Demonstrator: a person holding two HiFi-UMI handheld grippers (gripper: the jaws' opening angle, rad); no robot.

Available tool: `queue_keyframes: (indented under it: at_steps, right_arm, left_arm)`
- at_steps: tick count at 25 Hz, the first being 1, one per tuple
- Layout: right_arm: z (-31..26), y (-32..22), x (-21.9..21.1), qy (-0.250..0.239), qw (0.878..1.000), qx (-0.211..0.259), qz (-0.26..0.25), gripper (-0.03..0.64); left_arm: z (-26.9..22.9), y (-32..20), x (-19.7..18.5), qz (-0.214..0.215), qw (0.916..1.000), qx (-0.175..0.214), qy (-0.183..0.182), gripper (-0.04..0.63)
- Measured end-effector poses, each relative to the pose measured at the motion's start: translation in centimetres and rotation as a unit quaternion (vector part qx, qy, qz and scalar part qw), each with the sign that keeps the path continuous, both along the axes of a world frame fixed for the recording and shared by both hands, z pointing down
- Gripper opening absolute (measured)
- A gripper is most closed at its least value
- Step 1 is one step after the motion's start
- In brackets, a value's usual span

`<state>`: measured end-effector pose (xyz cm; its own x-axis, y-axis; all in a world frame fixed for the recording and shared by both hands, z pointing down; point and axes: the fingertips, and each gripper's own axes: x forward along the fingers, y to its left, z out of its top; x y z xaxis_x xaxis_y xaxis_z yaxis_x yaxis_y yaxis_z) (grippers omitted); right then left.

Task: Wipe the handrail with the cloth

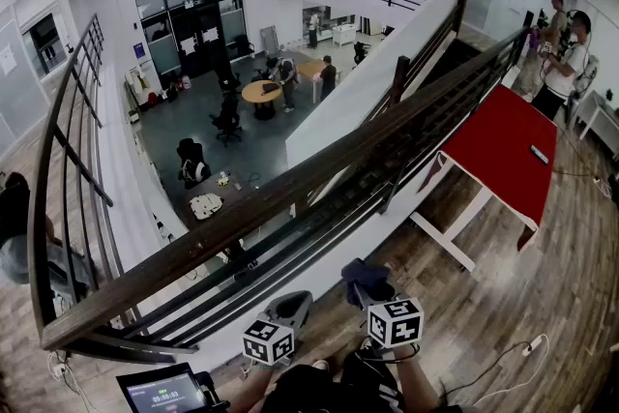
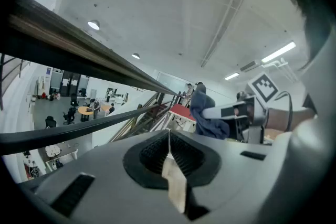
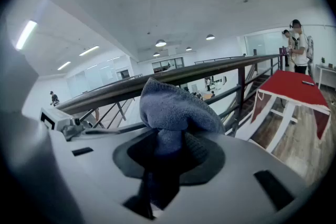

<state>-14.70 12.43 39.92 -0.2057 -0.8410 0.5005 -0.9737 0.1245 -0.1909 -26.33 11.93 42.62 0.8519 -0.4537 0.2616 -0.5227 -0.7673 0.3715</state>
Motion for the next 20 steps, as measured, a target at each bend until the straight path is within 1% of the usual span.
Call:
queue_keyframes:
  at_steps: [5, 8, 11, 15, 17, 20]
  right_arm:
    - [-6.6, -8.3, 0.0, 0.033, 0.996, 0.071, -0.050, 0.109]
    - [-9.1, -13.0, -0.4, 0.060, 0.988, 0.104, -0.094, 0.109]
    - [-10.4, -17.2, -1.1, 0.075, 0.977, 0.131, -0.148, 0.109]
    - [-11.0, -21.6, -3.1, 0.071, 0.964, 0.137, -0.217, 0.109]
    - [-11.0, -23.1, -4.0, 0.071, 0.955, 0.134, -0.255, 0.109]
    - [-10.8, -25.3, -4.5, 0.095, 0.940, 0.128, -0.302, 0.109]
  left_arm:
    - [-0.5, -2.9, 0.4, -0.019, 0.9998, 0.003, -0.005, 0.000]
    - [-0.5, -5.0, 0.7, -0.052, 0.9986, 0.006, -0.006, 0.000]
    - [0.3, -7.1, 1.7, -0.093, 0.9956, 0.009, -0.008, 0.000]
    - [1.0, -10.0, 3.4, -0.145, 0.9894, 0.004, -0.007, 0.000]
    - [0.6, -11.2, 5.0, -0.162, 0.9868, 0.006, -0.006, 0.000]
    - [-0.2, -12.6, 7.5, -0.179, 0.9838, 0.008, -0.005, 0.000]
